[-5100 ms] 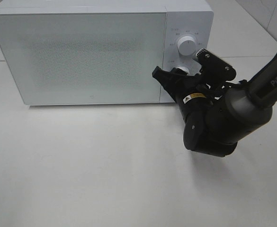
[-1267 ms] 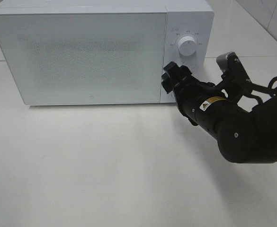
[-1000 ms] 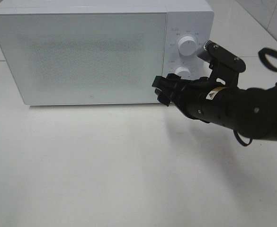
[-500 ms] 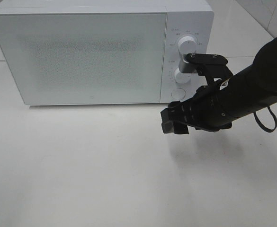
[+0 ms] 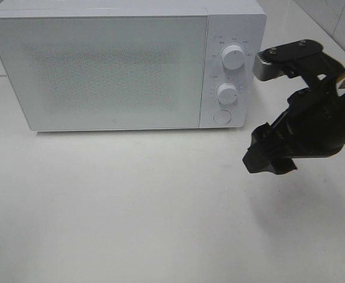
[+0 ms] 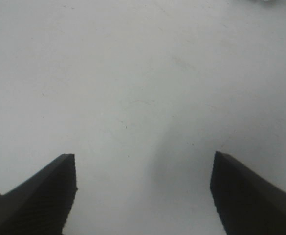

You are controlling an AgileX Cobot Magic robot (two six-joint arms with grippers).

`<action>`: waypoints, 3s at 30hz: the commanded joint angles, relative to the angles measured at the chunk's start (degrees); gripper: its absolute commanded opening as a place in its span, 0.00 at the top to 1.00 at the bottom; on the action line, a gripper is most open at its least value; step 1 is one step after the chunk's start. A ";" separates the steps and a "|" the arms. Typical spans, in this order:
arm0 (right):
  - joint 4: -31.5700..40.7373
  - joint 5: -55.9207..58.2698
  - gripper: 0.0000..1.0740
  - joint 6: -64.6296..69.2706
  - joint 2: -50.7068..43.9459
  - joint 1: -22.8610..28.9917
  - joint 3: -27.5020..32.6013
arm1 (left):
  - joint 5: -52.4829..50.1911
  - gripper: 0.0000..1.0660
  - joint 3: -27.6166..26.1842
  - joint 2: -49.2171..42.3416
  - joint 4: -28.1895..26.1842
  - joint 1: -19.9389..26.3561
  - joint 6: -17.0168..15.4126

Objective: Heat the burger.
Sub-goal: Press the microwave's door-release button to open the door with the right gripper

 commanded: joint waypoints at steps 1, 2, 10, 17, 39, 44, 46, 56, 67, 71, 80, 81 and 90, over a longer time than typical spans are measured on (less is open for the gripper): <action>-1.03 7.22 0.29 0.34 -6.13 -0.34 -0.23 | -0.86 0.06 0.11 -0.92 -0.40 0.00 0.00; -1.03 7.22 0.29 0.34 -6.13 -0.34 -0.23 | -0.86 0.06 0.11 -0.92 -0.40 0.00 0.00; -0.80 16.16 0.29 0.40 -17.53 -0.29 -0.23 | -0.86 0.06 0.11 -0.92 -0.40 0.00 0.00; -0.80 21.26 0.29 0.40 -21.54 -0.29 -0.23 | -0.86 0.06 0.11 -0.92 -0.40 0.00 0.00; -1.03 27.04 0.29 0.63 -46.24 -13.64 7.73 | -0.86 0.06 0.11 -0.92 -0.40 0.00 0.00; -2.06 28.48 0.29 0.63 -58.10 -13.64 10.08 | -0.86 0.06 0.11 -0.92 -0.40 0.00 0.00; -3.32 28.25 0.29 0.69 -61.42 -13.64 11.00 | -0.86 0.06 0.11 -0.92 -0.40 0.00 0.00; -5.16 25.44 0.29 4.93 -74.60 -16.56 14.95 | -0.86 0.06 0.11 -0.92 -0.40 0.00 0.00; -5.10 25.44 0.30 4.70 -76.83 -19.65 14.95 | -0.86 0.06 0.11 -0.23 0.00 0.00 -0.11; -5.10 25.44 0.30 4.70 -76.83 -19.65 14.95 | -0.86 0.06 0.11 -0.23 0.00 0.00 -0.11; -5.10 25.04 0.30 5.04 -75.75 -19.65 14.09 | -0.86 0.06 0.11 -0.23 0.00 0.00 -0.11; -5.16 24.64 0.30 4.98 -75.23 -19.65 13.69 | -0.86 0.06 0.11 -0.23 0.00 0.00 -0.11; -5.33 13.41 0.30 4.93 -67.21 -19.65 13.24 | -0.86 0.06 0.11 -0.23 0.00 0.00 -0.11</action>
